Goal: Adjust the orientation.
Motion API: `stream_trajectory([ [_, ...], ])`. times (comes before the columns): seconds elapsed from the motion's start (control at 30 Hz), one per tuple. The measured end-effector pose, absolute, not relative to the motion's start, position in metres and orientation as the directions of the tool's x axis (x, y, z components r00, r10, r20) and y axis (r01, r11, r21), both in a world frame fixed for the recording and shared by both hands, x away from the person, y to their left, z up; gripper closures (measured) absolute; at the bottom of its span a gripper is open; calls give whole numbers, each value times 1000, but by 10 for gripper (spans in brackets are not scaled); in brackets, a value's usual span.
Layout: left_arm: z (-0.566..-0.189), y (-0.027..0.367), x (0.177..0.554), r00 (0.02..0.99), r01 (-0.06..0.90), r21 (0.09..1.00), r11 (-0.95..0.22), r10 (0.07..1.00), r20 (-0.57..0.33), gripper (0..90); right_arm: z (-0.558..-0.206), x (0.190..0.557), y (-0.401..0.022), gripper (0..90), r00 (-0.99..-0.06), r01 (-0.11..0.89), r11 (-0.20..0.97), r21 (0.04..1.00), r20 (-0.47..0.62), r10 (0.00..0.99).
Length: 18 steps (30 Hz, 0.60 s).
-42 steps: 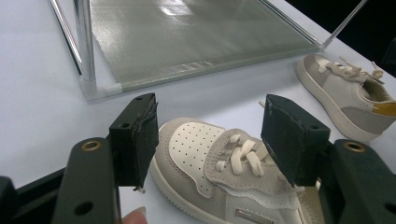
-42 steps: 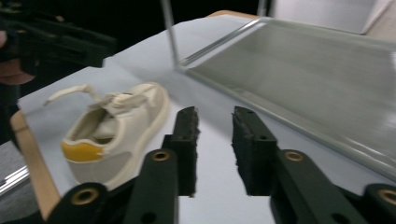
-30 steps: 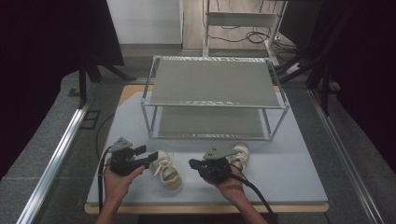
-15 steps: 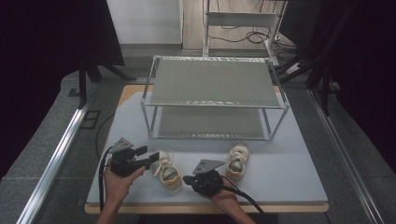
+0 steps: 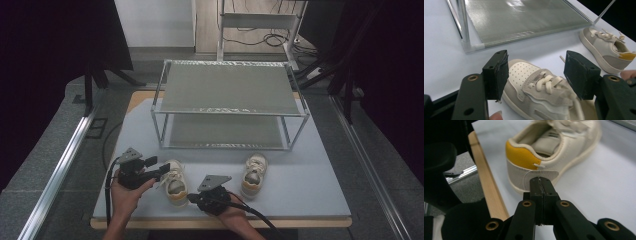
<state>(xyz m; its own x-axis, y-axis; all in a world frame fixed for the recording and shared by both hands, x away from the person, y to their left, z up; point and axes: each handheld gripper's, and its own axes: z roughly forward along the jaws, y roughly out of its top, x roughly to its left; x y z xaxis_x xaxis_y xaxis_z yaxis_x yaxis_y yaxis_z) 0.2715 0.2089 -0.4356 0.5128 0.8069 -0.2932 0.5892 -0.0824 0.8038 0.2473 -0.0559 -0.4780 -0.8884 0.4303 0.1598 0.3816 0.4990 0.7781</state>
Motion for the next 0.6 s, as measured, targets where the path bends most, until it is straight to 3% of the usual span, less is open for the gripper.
stream_trajectory([
  [0.33,-433,221,271,491,586,808,-54,817,-302,363,-482,242,-8,892,-918,330,506,797,144,371],
  [0.6,-434,225,271,484,590,806,-49,821,-304,363,-474,242,-22,883,-904,335,479,811,135,405],
])
